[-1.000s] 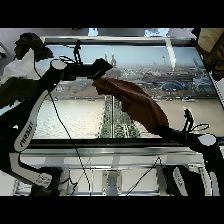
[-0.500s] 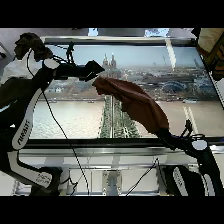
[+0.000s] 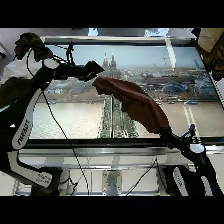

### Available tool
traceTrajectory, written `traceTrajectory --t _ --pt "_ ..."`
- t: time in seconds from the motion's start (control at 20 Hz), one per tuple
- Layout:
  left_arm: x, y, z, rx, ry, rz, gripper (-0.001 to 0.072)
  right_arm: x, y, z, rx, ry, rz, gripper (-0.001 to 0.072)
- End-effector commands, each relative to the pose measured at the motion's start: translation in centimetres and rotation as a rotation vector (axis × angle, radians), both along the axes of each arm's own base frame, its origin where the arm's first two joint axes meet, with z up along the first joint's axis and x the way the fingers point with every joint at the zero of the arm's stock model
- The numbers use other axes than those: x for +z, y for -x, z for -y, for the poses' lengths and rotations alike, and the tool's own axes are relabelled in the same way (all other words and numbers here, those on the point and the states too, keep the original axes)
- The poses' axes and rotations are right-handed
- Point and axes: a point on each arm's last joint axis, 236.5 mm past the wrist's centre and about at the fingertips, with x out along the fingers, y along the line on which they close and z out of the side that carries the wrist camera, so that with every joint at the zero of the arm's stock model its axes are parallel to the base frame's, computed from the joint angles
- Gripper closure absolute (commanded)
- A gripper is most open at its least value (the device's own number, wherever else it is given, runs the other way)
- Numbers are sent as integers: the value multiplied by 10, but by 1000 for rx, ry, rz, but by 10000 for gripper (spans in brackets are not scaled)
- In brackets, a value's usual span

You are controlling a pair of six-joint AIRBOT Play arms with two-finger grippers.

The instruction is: Fold the shirts.

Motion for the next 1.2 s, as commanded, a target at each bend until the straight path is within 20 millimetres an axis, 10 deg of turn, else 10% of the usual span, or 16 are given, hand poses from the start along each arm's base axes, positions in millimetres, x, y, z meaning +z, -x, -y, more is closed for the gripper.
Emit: traceTrajectory --t 0.0,0.15,0.4,0.85,1.15 --pt "1 0 0 0 -1 4 6 3 -6 6 -41 3 23 450" --pt "0 -1 -1 1 -7 6 6 5 -10 11 -58 11 39 674" --pt "-26 1 -18 -2 -146 -10 5 35 -36 21 1 112 180 680" --pt "-128 36 -16 -98 -260 -296 7 164 -57 19 264 357 354 681" --pt "-175 -3 -17 67 -242 -299 8 199 -47 20 255 405 385 680"
